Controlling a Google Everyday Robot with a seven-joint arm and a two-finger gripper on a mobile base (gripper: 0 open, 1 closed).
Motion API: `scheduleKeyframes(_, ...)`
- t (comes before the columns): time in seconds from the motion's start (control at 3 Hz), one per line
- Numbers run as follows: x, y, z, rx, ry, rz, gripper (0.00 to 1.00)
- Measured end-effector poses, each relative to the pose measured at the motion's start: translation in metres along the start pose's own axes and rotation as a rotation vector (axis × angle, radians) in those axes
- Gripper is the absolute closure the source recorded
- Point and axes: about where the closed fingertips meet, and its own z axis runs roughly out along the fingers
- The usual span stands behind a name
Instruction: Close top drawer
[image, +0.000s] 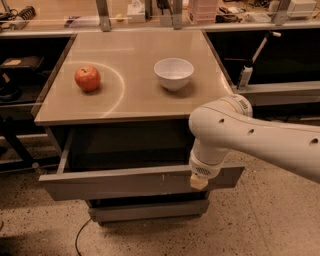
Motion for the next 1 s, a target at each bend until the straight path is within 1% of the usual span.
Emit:
scheduleKeyframes(0.33, -0.0050, -0.0170, 0.0006, 0.022, 0.017, -0.005, 1.00)
scheduleKeyframes(0.67, -0.0052, -0.0173, 0.0004, 0.023, 0.017, -0.006, 0.81)
scheduleKeyframes(1.0, -0.0052, -0.0173, 0.0004, 0.023, 0.017, -0.006, 0.58)
